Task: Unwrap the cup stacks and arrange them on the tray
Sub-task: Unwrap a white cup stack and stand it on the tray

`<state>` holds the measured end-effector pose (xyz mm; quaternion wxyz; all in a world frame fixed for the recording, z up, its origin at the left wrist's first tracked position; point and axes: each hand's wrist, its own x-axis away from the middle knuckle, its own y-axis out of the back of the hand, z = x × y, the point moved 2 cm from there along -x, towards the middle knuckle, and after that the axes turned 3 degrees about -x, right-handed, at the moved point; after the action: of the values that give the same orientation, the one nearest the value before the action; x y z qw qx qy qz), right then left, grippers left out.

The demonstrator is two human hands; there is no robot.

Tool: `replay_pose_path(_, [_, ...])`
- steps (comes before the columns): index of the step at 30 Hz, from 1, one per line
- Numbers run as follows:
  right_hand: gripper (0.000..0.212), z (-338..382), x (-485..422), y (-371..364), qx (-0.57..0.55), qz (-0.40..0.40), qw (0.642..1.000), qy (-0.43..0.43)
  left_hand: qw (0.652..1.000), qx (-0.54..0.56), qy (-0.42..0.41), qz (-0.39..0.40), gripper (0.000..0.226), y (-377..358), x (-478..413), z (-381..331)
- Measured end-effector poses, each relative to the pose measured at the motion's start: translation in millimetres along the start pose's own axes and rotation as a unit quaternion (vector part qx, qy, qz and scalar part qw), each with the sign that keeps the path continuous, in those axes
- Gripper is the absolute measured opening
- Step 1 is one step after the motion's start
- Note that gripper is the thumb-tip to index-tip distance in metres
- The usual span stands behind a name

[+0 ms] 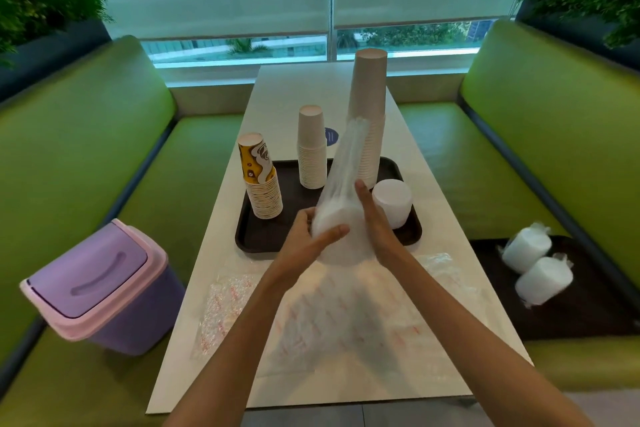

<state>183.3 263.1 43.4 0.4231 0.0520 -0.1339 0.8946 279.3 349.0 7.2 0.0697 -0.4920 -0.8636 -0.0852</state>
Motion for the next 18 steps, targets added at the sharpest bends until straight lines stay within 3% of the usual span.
replay_pose_path(4, [0.006, -16.7, -3.7, -9.1, -0.088, -0.096, 0.992, 0.003, 0.993, 0.076, 0.007, -0.086, 0.073, -17.1, 0.7, 4.0])
replay_pose_path(7, [0.038, -35.2, -2.9, -18.6, -0.138, -0.153, 0.978, -0.029, 0.987, 0.091, 0.005, -0.132, 0.065, -29.2, 3.2, 4.3])
replay_pose_path(10, [0.055, -40.2, -0.8, -14.6, -0.170, -0.191, 0.966, -0.031, 0.994, 0.038, 0.031, -0.097, 0.070, -30.7, 6.6, 3.7])
replay_pose_path(12, [0.049, -35.6, -3.6, -4.3, -0.124, -0.193, 0.973, -0.002, 0.996, -0.037, 0.072, -0.022, 0.082, -24.4, 10.3, 3.0])
replay_pose_path(14, [0.048, -29.5, -6.7, 2.9, -0.056, -0.173, 0.983, 0.030, 0.995, -0.034, 0.092, 0.031, 0.086, -14.2, 14.0, -2.3])
replay_pose_path(16, [0.045, -23.5, -4.8, 2.6, -0.009, -0.142, 0.988, 0.057, 0.998, 0.041, 0.049, 0.004, 0.091, -4.4, 8.6, -9.0])
replay_pose_path(18, [0.040, -23.5, -3.1, -1.7, 0.014, -0.103, 0.992, 0.074, 0.996, 0.060, 0.029, -0.051, 0.114, 1.4, -0.6, -14.8])
